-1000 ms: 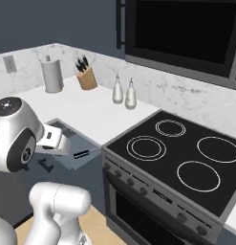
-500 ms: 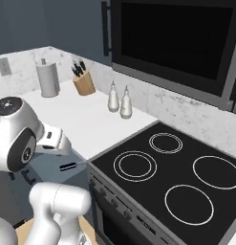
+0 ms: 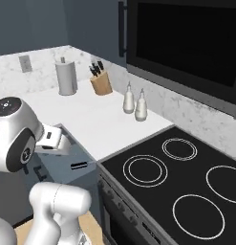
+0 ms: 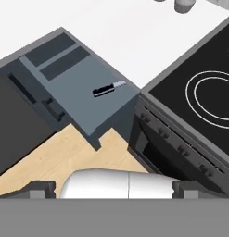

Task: Pick up the knife from the drawer and place it on the cutting board. Then place the meat from the plate to the cutting board.

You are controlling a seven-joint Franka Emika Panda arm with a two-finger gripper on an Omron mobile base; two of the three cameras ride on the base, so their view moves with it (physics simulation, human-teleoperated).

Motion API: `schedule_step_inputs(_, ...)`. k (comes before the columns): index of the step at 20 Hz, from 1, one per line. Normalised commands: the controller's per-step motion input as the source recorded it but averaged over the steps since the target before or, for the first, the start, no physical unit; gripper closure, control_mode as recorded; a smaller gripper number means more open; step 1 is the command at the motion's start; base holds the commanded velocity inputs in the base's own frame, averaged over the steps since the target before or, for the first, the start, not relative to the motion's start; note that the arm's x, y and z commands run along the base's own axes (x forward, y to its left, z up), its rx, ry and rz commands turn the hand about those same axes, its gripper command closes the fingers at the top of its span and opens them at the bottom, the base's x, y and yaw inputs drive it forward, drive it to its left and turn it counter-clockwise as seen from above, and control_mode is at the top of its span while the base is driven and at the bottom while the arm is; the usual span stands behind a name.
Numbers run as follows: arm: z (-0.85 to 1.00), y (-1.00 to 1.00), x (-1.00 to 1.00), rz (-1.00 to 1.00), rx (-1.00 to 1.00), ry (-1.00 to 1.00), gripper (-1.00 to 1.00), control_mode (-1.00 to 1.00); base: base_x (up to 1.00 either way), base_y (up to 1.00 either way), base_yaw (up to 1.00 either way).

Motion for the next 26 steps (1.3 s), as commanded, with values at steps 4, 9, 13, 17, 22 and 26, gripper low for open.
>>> schedule_step_inputs(4,0.0,0.0,0.0,0.0,0.0,0.0,-1.0,1.0,0.17,0.09,0.39)
schedule_step_inputs(9,0.0,0.0,0.0,0.0,0.0,0.0,-1.0,1.0,0.05,0.0,0.4)
schedule_step_inputs(13,0.0,0.0,0.0,0.0,0.0,0.0,-1.0,1.0,0.3,0.0,0.3)
schedule_step_inputs(17,-0.19,0.0,0.69,0.05,0.0,0.02,-1.0,-1.0,0.0,0.0,0.0)
schedule_step_inputs(22,-0.52,0.05,0.98,0.0,0.0,0.0,-1.0,-1.0,0.0,0.0,0.0)
schedule_step_inputs(26,-0.74,0.32,0.99,0.0,0.0,0.03,-1.0,-1.0,0.0,0.0,0.0)
